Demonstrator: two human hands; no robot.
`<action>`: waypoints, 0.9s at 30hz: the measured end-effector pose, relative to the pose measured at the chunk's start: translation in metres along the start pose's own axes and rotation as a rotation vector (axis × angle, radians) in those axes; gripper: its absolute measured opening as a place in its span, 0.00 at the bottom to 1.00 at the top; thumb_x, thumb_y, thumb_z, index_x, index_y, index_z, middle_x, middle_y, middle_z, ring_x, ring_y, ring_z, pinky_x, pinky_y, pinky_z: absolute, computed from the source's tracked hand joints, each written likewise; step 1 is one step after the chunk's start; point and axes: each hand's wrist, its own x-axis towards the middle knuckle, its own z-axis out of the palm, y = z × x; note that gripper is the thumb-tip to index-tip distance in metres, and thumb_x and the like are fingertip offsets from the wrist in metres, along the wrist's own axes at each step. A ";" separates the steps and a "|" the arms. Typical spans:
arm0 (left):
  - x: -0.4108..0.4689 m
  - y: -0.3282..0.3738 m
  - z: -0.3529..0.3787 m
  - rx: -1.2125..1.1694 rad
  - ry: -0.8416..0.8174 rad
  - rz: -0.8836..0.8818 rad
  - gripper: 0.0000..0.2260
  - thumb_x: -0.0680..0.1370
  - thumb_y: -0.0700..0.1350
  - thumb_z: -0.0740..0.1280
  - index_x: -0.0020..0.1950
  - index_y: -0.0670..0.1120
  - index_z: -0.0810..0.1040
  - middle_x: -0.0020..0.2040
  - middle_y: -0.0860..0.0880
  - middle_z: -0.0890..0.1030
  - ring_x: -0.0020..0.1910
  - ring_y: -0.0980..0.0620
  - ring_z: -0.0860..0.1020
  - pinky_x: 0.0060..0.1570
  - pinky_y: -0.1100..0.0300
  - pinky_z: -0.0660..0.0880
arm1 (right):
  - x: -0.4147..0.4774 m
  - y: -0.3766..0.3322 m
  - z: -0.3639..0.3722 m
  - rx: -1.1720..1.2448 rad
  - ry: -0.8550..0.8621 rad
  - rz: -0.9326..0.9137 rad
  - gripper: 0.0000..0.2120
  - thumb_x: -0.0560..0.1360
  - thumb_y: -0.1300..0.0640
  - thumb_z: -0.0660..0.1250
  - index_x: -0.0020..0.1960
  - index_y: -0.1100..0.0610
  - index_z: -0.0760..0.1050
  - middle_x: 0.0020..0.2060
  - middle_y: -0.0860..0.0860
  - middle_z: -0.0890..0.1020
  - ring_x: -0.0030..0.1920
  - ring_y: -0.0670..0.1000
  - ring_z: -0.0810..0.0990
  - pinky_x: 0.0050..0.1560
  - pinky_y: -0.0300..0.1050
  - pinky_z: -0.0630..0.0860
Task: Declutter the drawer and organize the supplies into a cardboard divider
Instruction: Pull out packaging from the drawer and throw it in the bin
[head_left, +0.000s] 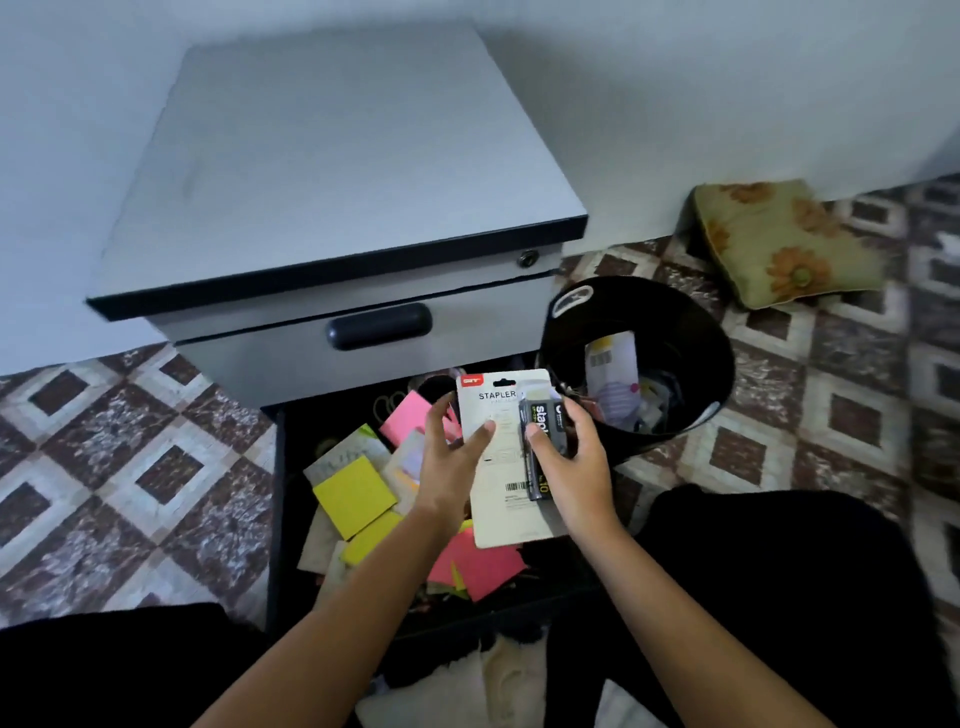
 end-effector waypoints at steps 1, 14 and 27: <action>0.003 0.003 0.014 0.011 -0.032 -0.015 0.17 0.77 0.39 0.66 0.63 0.50 0.66 0.48 0.44 0.82 0.40 0.49 0.82 0.41 0.52 0.80 | 0.006 -0.002 -0.010 0.004 0.031 0.001 0.20 0.76 0.58 0.67 0.67 0.53 0.69 0.51 0.40 0.75 0.50 0.37 0.75 0.40 0.19 0.68; 0.099 0.008 0.167 0.157 -0.246 -0.107 0.09 0.78 0.37 0.64 0.58 0.44 0.70 0.56 0.39 0.79 0.48 0.43 0.79 0.51 0.46 0.76 | 0.124 0.003 -0.114 -0.014 0.274 0.120 0.22 0.77 0.54 0.66 0.69 0.53 0.67 0.60 0.48 0.74 0.58 0.48 0.73 0.59 0.46 0.72; 0.155 0.021 0.169 0.619 -0.362 -0.205 0.25 0.81 0.47 0.59 0.76 0.46 0.57 0.70 0.43 0.67 0.66 0.44 0.69 0.61 0.53 0.67 | 0.174 0.019 -0.125 -0.212 0.166 0.278 0.26 0.80 0.52 0.60 0.75 0.53 0.58 0.69 0.55 0.69 0.64 0.56 0.72 0.54 0.45 0.69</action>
